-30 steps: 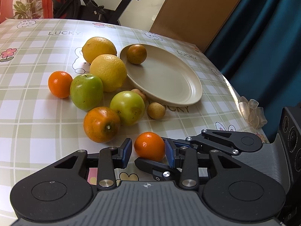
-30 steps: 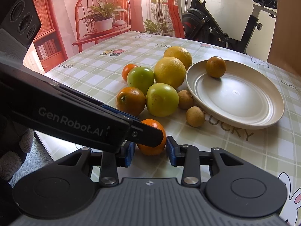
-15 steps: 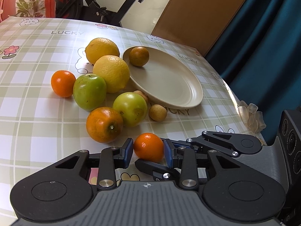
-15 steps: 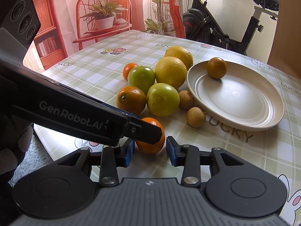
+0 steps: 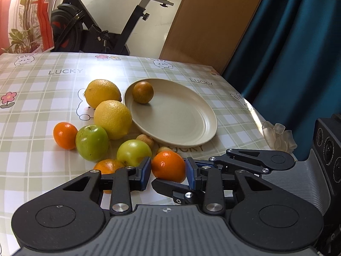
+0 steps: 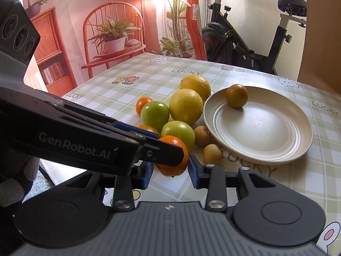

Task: Organize fruits
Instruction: 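Carry the second tangerine with the left tool over the plate, then open the left tool to set the tangerine beside the first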

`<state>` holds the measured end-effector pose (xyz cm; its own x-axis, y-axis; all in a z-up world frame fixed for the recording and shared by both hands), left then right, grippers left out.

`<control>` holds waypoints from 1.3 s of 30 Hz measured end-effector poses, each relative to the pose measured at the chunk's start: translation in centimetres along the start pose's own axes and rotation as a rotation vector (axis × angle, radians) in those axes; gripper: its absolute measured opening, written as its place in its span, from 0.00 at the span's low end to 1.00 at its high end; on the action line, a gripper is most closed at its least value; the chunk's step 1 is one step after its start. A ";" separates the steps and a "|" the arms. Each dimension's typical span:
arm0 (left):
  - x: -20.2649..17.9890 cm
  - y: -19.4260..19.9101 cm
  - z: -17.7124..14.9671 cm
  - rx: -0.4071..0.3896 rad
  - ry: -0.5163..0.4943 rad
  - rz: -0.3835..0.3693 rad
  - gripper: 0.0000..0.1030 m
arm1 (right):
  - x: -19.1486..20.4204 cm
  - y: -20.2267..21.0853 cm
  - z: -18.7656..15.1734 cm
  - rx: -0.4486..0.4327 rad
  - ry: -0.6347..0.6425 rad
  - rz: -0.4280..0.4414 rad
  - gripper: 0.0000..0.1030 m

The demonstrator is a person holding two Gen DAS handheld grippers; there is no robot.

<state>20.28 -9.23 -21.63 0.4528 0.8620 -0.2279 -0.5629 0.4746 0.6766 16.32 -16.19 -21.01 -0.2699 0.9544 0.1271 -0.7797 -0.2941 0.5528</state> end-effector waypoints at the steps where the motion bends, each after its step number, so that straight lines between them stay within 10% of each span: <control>1: -0.3 0.2 0.7 -0.010 -0.009 0.002 0.36 | -0.2 0.4 0.5 -0.014 -0.007 -0.003 0.37; 15: -2.0 -1.0 8.6 -0.049 -0.124 0.061 0.36 | -4.2 1.6 7.7 -0.130 -0.002 -0.031 0.37; 39: 2.1 -11.3 9.5 0.143 -0.118 0.146 0.37 | -10.8 -8.0 7.3 0.014 -0.109 0.015 0.37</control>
<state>34.11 -14.47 -23.09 0.4558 0.8891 -0.0427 -0.5285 0.3089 0.7908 29.63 -23.80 -20.81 -0.2178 0.9501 0.2235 -0.7677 -0.3082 0.5618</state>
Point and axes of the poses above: each gripper's, at about its wrist camera, not at the fingertips, and y roughly against the way its jaws point, x to its left, z to its top, the point moved 9 cm from there along -y, roughly the way its jaws point, and after that the axes turned 6 degrees about z, right-handed, at the moved point
